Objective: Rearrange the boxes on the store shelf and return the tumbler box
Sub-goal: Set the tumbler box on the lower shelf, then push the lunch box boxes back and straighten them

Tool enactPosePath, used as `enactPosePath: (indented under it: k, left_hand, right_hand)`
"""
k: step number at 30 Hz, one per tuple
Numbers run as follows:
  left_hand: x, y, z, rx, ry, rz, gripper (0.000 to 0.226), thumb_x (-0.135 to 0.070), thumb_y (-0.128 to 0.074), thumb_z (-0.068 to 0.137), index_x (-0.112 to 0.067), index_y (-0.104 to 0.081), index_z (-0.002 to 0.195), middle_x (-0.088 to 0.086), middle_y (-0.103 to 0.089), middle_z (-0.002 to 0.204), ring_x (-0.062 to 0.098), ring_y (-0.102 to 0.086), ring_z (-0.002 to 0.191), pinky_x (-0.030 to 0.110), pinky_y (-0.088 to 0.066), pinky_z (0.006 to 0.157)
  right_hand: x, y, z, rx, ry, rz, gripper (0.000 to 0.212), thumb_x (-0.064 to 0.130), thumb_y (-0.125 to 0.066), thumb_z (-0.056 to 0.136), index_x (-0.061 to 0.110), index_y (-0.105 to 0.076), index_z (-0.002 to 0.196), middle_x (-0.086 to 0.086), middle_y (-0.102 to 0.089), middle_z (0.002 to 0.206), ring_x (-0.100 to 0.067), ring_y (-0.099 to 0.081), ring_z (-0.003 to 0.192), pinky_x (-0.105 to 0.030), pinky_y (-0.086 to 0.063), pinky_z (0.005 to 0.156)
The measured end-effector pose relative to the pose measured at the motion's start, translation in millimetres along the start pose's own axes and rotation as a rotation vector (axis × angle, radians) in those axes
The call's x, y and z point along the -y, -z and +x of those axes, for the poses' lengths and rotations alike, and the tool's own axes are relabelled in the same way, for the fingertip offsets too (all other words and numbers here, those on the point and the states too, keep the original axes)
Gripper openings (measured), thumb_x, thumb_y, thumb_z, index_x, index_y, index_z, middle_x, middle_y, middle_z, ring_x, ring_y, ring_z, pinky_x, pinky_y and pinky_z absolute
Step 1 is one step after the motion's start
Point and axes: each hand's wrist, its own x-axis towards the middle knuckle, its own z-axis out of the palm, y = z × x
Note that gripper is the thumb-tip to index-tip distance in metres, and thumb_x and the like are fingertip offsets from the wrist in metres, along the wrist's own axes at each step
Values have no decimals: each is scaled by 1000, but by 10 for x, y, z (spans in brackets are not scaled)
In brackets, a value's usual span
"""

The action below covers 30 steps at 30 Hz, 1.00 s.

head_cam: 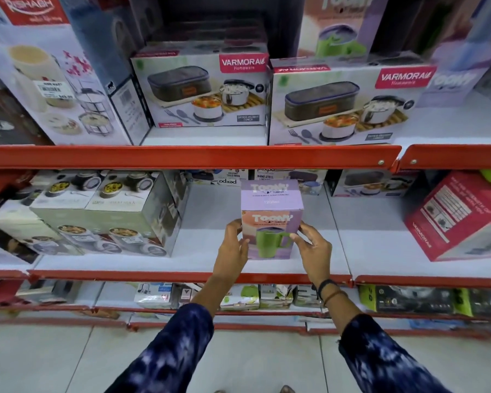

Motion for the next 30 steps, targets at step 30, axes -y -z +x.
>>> enactPosePath:
  k: [30]
  left_hand:
    - [-2006,695,854,-461,-353,-257,32,-10,-46,96,-11,-54,127,5,-61,123,12,-58,103,9,-46,85]
  right_hand:
    - [1945,1397,1297,-188,240,107,35,21,-44,97,16,-47,132,-9,-53,135,-18,-50,121,-27,-39,102]
